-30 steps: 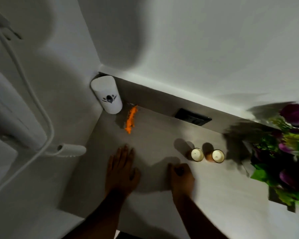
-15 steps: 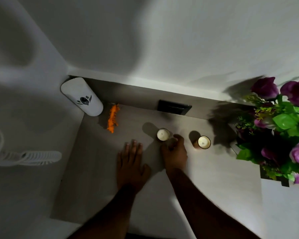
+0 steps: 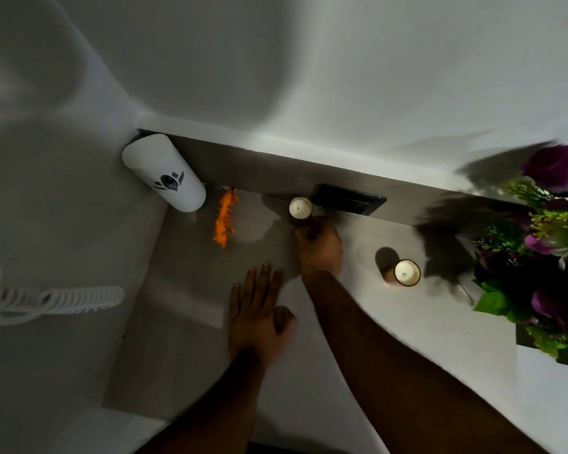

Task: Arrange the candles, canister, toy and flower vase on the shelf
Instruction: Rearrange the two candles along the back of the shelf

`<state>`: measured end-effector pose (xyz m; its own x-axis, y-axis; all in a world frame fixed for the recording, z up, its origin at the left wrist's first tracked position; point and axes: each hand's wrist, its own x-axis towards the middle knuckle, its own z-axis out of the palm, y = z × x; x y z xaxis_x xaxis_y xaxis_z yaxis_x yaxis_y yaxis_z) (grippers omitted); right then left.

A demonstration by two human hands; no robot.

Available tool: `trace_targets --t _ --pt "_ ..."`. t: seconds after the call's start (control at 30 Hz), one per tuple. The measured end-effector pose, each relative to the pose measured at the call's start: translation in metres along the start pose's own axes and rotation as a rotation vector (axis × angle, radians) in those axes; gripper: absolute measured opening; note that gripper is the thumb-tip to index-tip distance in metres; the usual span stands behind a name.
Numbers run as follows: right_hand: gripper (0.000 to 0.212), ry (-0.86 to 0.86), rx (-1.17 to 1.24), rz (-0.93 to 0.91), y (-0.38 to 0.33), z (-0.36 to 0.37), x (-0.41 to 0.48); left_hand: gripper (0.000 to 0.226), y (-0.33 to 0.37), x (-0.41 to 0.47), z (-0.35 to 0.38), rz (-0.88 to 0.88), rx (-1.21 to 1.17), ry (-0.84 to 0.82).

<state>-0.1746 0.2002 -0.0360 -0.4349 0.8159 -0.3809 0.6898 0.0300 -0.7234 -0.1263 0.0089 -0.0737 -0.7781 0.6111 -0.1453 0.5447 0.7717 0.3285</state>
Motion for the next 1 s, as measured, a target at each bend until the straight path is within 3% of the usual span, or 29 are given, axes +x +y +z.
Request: trace_targets --t 0.17,0.57,0.63,0.77,0.87,1.0 --pt "0.062 0.002 -0.057 0.03 -0.01 0.005 0.0 0.085 0.001 0.001 -0.002 -0.002 -0.008 0.01" --pt "0.062 0.03 -0.067 0.064 -0.011 0.005 0.006 0.09 0.002 0.0 -0.005 -0.003 0.002 0.008" --pt "0.059 -0.013 -0.076 -0.009 -0.003 -0.003 -0.006 0.089 0.004 0.0 -0.006 -0.007 0.008 0.015" --pt "0.031 -0.073 -0.261 -0.167 0.049 -0.033 -0.047 0.088 0.004 0.002 -0.005 -0.015 0.026 0.026" --pt "0.027 0.033 -0.334 -0.09 0.102 -0.072 -0.075 0.092 0.003 0.001 -0.003 -0.015 0.021 0.039" --pt "0.039 0.2 -0.28 0.113 0.129 -0.108 -0.084 0.093 0.005 0.0 0.002 0.007 0.086 0.054"
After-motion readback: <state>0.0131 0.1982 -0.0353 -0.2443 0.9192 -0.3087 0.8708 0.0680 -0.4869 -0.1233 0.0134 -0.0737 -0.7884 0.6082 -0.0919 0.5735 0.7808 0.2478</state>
